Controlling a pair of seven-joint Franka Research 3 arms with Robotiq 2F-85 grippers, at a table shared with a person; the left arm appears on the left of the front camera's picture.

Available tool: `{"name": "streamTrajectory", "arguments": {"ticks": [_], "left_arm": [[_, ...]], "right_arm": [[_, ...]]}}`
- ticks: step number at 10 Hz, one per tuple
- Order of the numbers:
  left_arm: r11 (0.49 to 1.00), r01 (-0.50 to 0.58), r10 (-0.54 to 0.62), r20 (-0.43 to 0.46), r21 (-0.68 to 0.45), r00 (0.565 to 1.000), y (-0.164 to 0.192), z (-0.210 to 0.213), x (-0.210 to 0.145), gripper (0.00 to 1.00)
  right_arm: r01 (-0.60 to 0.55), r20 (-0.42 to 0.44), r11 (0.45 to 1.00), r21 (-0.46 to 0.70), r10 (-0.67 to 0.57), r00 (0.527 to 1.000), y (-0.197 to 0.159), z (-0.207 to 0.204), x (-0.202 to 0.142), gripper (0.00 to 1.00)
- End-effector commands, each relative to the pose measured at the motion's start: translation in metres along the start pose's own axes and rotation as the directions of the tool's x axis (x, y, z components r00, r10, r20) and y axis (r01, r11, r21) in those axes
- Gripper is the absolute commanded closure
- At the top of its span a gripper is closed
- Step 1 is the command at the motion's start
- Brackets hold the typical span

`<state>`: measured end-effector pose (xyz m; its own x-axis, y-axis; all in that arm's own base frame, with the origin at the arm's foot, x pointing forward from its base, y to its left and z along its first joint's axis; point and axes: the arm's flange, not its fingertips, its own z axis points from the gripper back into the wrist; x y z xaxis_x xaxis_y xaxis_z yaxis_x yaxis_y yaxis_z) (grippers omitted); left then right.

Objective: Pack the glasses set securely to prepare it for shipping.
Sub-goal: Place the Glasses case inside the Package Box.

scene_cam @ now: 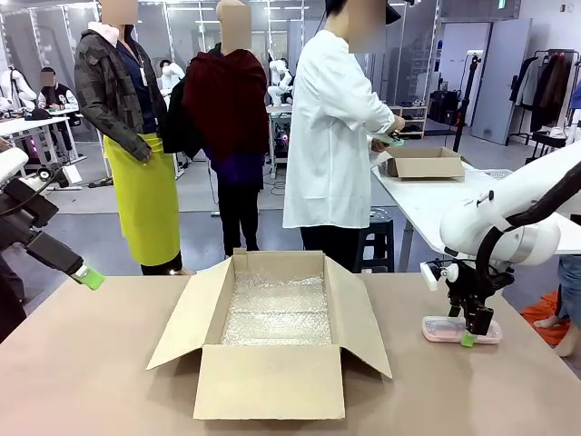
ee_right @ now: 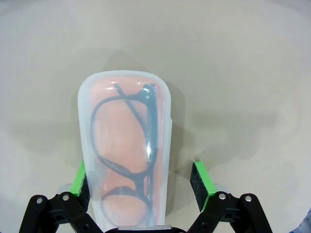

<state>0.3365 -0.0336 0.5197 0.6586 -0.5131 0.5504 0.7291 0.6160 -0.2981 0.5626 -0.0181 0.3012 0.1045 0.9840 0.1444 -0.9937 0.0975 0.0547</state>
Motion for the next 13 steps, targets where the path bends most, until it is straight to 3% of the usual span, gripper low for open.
{"name": "streamTrajectory", "arguments": {"ticks": [1, 2, 3, 4, 5, 6, 7, 13], "left_arm": [[0.999, 0.019, -0.019, 0.009, -0.027, 1.000, 0.001, 0.002, 0.000, 0.00], [0.999, 0.019, -0.019, 0.009, -0.027, 1.000, 0.001, 0.002, 0.000, 0.00], [0.999, 0.019, -0.019, 0.009, -0.027, 1.000, 0.001, 0.002, 0.000, 0.00], [0.999, 0.019, -0.019, 0.009, -0.027, 1.000, 0.001, 0.002, 0.000, 0.00], [0.999, 0.019, -0.019, 0.009, -0.027, 1.000, 0.001, 0.002, 0.000, 0.00], [0.999, 0.019, -0.019, 0.009, -0.027, 1.000, 0.001, 0.002, 0.000, 0.00], [0.999, 0.019, -0.019, 0.009, -0.027, 1.000, 0.001, 0.002, 0.000, 0.00], [0.999, 0.019, -0.019, 0.009, -0.027, 1.000, 0.001, 0.002, 0.000, 0.00]], "right_arm": [[0.022, -0.015, 1.000, -0.013, -0.022, 1.000, -0.003, 0.002, 0.003, 0.18], [0.015, -0.024, 1.000, -0.027, -0.016, 1.000, -0.002, 0.005, 0.006, 0.19], [0.005, -0.037, 1.000, -0.021, -0.005, 0.999, 0.001, 0.006, 0.009, 0.37], [0.006, -0.046, 1.000, -0.019, -0.007, 0.999, 0.003, 0.008, 0.011, 0.38], [0.014, -0.038, 1.000, -0.023, -0.015, 0.999, 0.004, 0.014, 0.010, 0.56], [0.024, -0.032, 0.999, -0.043, -0.025, 0.999, 0.009, 0.027, 0.013, 0.56], [0.033, -0.032, 0.997, -0.068, -0.035, 0.999, 0.015, 0.046, 0.018, 0.67], [0.123, -0.021, 0.986, -0.109, -0.126, 0.992, 0.049, 0.153, 0.085, 0.67]]}}
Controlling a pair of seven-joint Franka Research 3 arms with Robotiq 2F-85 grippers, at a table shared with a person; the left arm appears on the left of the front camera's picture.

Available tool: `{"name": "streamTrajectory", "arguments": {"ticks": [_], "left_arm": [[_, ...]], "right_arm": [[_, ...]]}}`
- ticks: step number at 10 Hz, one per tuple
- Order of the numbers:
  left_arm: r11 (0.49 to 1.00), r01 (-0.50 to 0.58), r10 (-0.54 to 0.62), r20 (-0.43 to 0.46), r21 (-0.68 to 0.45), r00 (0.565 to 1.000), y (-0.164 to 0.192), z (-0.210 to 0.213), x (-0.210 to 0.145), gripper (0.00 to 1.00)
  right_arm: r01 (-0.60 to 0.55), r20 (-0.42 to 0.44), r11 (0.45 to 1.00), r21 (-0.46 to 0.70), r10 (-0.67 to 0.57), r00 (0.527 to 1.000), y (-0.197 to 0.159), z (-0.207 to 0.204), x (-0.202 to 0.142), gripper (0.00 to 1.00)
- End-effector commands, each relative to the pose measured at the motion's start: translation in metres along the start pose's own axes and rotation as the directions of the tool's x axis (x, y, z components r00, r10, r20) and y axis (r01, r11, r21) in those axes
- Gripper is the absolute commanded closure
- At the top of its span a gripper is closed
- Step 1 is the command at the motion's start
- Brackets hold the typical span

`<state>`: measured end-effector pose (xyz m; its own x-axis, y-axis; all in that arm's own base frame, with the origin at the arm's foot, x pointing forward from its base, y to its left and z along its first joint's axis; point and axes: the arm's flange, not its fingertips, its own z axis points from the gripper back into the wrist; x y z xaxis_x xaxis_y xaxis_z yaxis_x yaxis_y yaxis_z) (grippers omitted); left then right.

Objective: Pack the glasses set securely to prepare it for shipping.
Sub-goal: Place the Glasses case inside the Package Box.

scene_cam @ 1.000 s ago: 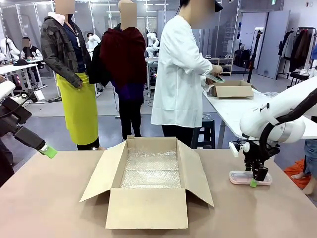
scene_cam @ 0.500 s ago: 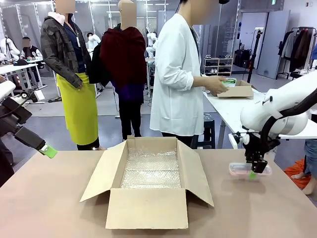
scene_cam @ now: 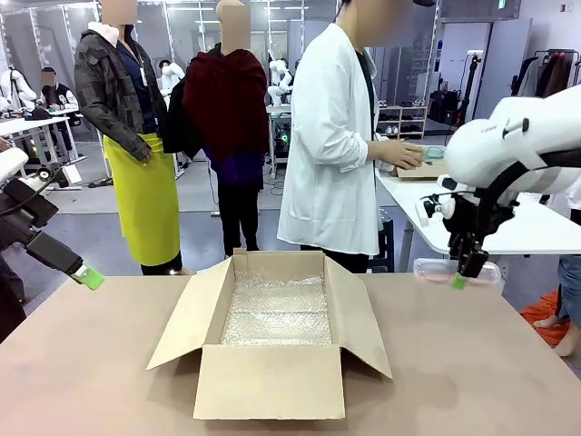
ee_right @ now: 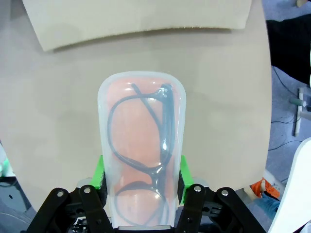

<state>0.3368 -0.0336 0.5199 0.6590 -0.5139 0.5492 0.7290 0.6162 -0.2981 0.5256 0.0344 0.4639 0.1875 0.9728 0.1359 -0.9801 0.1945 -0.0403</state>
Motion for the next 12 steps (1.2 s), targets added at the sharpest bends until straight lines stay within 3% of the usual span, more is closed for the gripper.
{"name": "streamTrajectory", "arguments": {"ticks": [1, 4, 7, 9, 12], "left_arm": [[0.999, 0.019, -0.019, 0.010, -0.027, 1.000, 0.001, 0.002, 0.000, 0.00], [0.999, 0.019, -0.019, 0.010, -0.027, 1.000, 0.001, 0.002, 0.000, 0.00], [0.999, 0.019, -0.019, 0.010, -0.027, 1.000, 0.001, 0.002, 0.000, 0.00], [0.999, 0.019, -0.019, 0.010, -0.027, 1.000, 0.001, 0.002, 0.000, 0.00], [0.999, 0.019, -0.019, 0.010, -0.027, 1.000, 0.001, 0.002, 0.000, 0.00]], "right_arm": [[0.038, -0.025, 0.999, -0.004, -0.038, 0.999, 0.001, 0.010, 0.040, 0.67], [0.044, -0.036, 0.998, -0.044, -0.045, 0.998, 0.006, 0.011, 0.163, 0.67], [0.044, -0.056, 0.995, -0.091, -0.049, 0.997, 0.006, -0.021, 0.271, 0.67], [0.073, -0.065, 0.992, -0.099, -0.080, 0.995, -0.001, -0.053, 0.323, 0.67], [0.063, -0.053, 0.993, -0.101, -0.069, 0.996, -0.012, -0.101, 0.369, 0.67]]}}
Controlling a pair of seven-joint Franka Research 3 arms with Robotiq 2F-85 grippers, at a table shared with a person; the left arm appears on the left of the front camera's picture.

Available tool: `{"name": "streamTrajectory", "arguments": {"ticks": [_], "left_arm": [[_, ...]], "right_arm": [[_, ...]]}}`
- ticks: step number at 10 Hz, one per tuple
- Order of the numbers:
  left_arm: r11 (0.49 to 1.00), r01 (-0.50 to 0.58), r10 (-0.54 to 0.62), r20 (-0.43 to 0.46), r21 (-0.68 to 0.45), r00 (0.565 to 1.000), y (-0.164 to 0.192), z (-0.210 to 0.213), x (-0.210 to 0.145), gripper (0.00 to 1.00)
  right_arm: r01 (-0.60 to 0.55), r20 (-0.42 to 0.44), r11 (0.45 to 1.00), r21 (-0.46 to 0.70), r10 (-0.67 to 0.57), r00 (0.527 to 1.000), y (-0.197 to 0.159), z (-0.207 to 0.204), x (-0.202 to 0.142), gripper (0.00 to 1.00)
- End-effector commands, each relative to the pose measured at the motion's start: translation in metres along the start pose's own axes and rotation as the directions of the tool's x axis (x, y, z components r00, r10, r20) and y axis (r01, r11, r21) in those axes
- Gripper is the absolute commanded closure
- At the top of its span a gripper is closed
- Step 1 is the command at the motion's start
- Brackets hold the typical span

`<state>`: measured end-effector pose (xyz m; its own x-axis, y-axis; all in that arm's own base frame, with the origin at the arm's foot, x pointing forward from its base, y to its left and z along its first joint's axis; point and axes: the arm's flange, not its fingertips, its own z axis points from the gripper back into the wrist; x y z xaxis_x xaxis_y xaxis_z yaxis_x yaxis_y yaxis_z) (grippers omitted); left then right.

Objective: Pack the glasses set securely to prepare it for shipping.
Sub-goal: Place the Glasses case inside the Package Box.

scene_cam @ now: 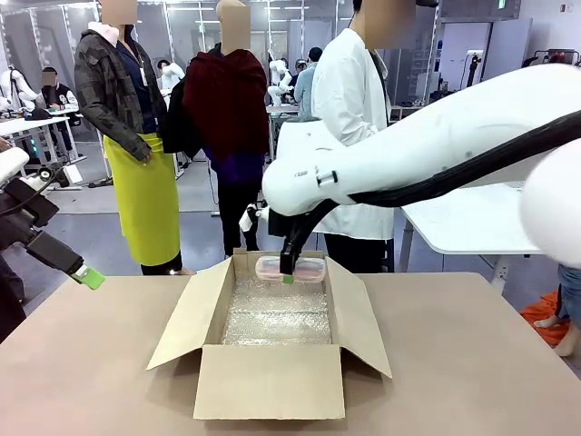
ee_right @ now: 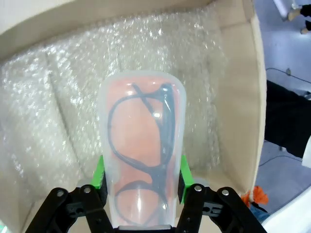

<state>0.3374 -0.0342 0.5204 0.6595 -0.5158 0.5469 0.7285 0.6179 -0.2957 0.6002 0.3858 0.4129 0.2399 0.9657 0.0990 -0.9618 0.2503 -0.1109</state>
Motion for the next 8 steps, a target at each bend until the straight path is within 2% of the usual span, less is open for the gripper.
{"name": "streamTrajectory", "arguments": {"ticks": [1, 4, 7, 8], "left_arm": [[0.999, 0.019, -0.019, 0.014, -0.030, 1.000, 0.001, 0.002, -0.001, 0.00], [0.999, 0.019, -0.019, 0.014, -0.030, 1.000, 0.001, 0.002, -0.001, 0.00], [0.999, 0.019, -0.019, 0.014, -0.030, 1.000, 0.001, 0.002, -0.001, 0.00], [0.999, 0.019, -0.019, 0.014, -0.030, 1.000, 0.001, 0.002, -0.001, 0.00]], "right_arm": [[0.023, -0.028, 1.000, -0.008, -0.023, 0.999, -0.015, -0.021, 0.026, 0.67], [0.019, -0.050, 0.999, 0.039, -0.017, 0.999, -0.026, -0.065, 0.028, 0.67], [-0.029, -0.040, 0.994, 0.108, 0.033, 0.999, -0.028, -0.084, 0.015, 0.67], [-0.051, -0.048, 0.991, 0.125, 0.057, 0.997, -0.026, -0.089, 0.011, 0.17]]}}
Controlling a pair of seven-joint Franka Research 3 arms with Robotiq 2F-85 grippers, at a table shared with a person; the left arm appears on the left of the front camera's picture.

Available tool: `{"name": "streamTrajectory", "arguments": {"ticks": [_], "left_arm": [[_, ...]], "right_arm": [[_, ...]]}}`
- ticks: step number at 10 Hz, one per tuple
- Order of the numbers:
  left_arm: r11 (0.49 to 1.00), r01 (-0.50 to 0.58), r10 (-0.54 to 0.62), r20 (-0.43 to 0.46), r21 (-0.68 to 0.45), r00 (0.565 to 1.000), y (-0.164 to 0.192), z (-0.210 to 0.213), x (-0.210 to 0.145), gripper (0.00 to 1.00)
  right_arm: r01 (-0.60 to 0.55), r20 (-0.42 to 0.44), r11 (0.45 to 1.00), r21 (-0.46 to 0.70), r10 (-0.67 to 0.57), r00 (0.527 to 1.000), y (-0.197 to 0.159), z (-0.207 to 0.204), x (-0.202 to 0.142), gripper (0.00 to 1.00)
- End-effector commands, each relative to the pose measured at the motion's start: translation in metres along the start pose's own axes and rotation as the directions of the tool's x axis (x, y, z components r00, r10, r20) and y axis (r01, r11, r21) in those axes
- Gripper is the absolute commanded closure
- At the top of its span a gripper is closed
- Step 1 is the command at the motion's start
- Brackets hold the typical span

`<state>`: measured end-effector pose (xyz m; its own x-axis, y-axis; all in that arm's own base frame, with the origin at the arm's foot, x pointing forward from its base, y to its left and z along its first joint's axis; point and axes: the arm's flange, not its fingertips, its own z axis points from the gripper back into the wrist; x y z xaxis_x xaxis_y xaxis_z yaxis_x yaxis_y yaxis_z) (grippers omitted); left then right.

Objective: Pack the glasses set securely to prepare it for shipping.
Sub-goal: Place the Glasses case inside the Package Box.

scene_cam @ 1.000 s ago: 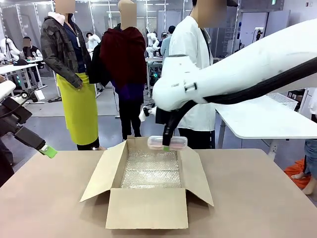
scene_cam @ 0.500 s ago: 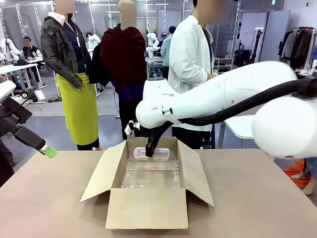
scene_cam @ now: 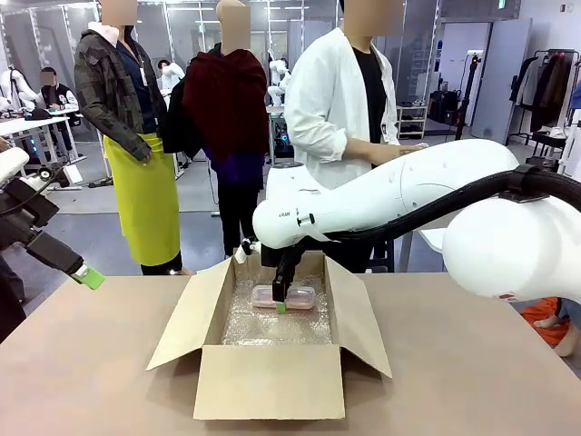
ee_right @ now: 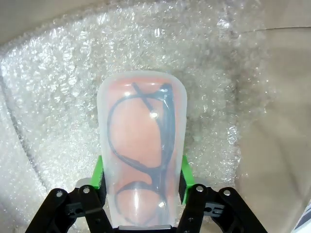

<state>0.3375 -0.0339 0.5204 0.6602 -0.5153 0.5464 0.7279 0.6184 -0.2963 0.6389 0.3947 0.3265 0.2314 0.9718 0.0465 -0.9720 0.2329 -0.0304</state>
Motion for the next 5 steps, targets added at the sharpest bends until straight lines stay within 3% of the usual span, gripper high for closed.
{"name": "streamTrajectory", "arguments": {"ticks": [1, 4, 5], "left_arm": [[0.999, 0.020, -0.020, 0.014, -0.030, 1.000, 0.001, 0.002, -0.001, 0.00], [0.999, 0.020, -0.020, 0.014, -0.030, 1.000, 0.001, 0.002, -0.001, 0.00], [0.999, 0.020, -0.020, 0.014, -0.030, 1.000, 0.001, 0.002, -0.001, 0.00]], "right_arm": [[-0.056, 0.003, 0.997, 0.051, 0.056, 0.998, 0.002, 0.004, -0.001, 0.01], [-0.092, -0.021, 0.993, 0.078, 0.093, 0.995, 0.008, 0.012, -0.001, 0.00], [-0.084, 0.014, 0.993, 0.077, 0.083, 0.996, 0.012, 0.020, -0.002, 0.00]]}}
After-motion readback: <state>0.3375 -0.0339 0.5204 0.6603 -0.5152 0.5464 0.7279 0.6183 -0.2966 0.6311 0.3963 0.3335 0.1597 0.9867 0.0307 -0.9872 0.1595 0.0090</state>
